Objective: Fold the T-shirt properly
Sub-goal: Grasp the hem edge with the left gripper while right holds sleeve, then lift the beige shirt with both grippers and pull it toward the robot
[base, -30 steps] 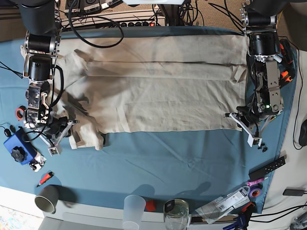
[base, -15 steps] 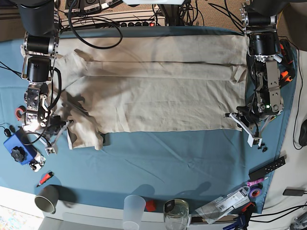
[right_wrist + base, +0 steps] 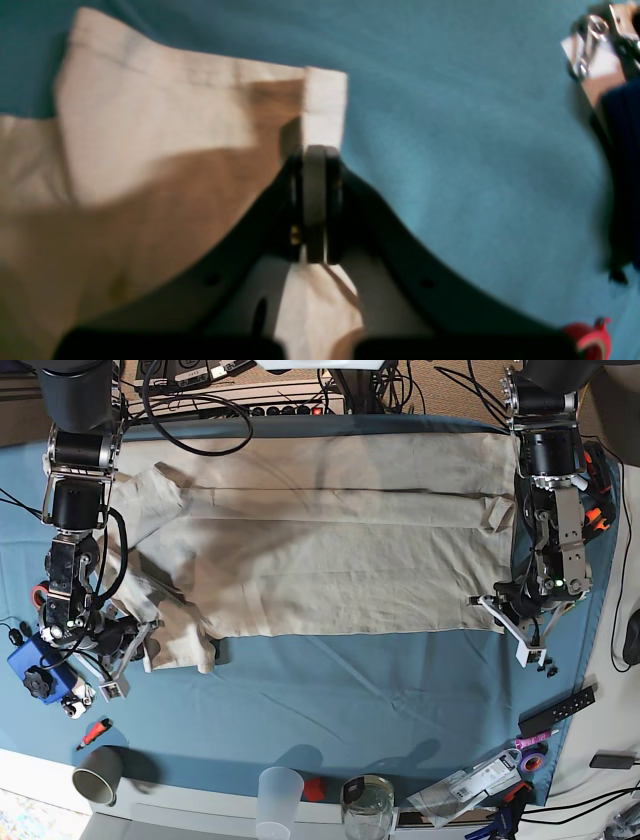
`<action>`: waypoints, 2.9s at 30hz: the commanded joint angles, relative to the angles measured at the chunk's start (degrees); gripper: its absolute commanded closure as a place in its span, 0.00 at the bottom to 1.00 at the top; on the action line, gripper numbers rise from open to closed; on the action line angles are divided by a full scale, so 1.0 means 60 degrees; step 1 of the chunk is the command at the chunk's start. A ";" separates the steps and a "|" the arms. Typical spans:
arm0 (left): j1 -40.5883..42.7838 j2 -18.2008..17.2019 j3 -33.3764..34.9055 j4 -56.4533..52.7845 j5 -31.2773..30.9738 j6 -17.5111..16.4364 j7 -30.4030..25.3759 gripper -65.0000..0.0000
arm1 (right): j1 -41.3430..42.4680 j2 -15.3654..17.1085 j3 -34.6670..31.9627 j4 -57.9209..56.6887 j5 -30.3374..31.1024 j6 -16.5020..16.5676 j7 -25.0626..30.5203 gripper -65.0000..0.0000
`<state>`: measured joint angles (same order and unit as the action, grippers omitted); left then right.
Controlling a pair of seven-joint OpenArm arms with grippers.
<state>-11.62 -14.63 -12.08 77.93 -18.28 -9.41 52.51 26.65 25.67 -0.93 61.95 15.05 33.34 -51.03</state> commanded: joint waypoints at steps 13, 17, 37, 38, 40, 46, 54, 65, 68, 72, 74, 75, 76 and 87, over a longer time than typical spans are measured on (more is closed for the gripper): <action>-0.0033 0.0033 0.0055 -0.0011 -0.0244 -0.0157 0.0532 1.00 | 0.0266 0.0131 0.0036 0.0138 -0.0015 0.0248 0.0871 0.66; -0.0058 0.0036 0.0055 -0.0011 -0.0248 -0.0157 0.0539 1.00 | 0.0390 0.0127 0.0036 -0.0597 -0.0015 -0.0346 0.1191 0.66; -0.0106 0.0055 0.0055 -0.0011 -0.0743 -0.0189 0.0535 1.00 | 0.0557 0.0087 0.0036 -0.2033 0.0102 -0.0004 0.1060 0.99; -0.0106 0.0055 0.0055 -0.0011 -0.0743 -0.0189 0.0535 1.00 | 0.0557 0.0087 0.0036 -0.2033 0.0098 0.0000 0.0991 1.00; -0.0106 0.0055 0.0055 -0.0011 -0.0743 -0.0186 0.0528 1.00 | 0.0557 0.0087 0.0036 -0.2033 0.0098 -0.0040 0.0892 1.00; -0.0164 0.0055 0.0055 -0.0011 -0.0739 -0.0189 0.0503 1.00 | 0.0561 0.0120 0.0040 -0.2029 0.0102 -0.0310 0.0506 1.00; -0.0186 0.0055 0.0055 -0.0011 -0.0739 -0.0189 0.0506 1.00 | 0.0557 0.0138 0.0040 -0.2022 0.1330 -0.0415 -0.0135 1.00; -0.0375 0.0051 0.0051 -0.0004 -0.0758 -0.0189 0.0703 1.00 | 0.0561 0.0142 0.1770 -0.2022 0.2885 0.0091 -0.0550 1.00; -0.0627 0.0040 0.0051 -0.0004 -0.1056 -0.0200 0.1082 1.00 | 0.0561 0.0142 0.2783 -0.2022 0.3340 0.0776 -0.1100 1.00; -0.0809 0.0029 0.0051 -0.0004 -0.1599 -0.0696 0.1413 1.00 | 0.0557 0.0171 0.3585 -0.2022 0.3617 0.0991 -0.1577 1.00; -0.0798 0.0029 0.0051 -0.0004 -0.1749 -0.0696 0.1574 1.00 | 0.0554 0.0215 0.3668 -0.2022 0.3683 0.0987 -0.1672 1.00; -0.0783 0.0029 0.0051 -0.0004 -0.1763 -0.0696 0.1625 1.00 | 0.0554 0.0259 0.3665 -0.2022 0.3756 0.0991 -0.1723 1.00; -0.0761 0.0029 0.0044 -0.0004 -0.1759 -0.0696 0.1687 1.00 | 0.0554 0.0291 0.3665 -0.2022 0.3825 0.0987 -0.1774 1.00; -0.0736 -0.0299 -0.0244 0.0310 -0.2164 -0.0696 0.2120 1.00 | 0.0554 0.0623 0.3668 -0.2014 0.4557 0.1110 -0.2492 1.00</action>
<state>-14.79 -15.99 -13.47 78.72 -30.11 -13.52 65.60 28.25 27.83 20.84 48.95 41.12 39.38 -66.78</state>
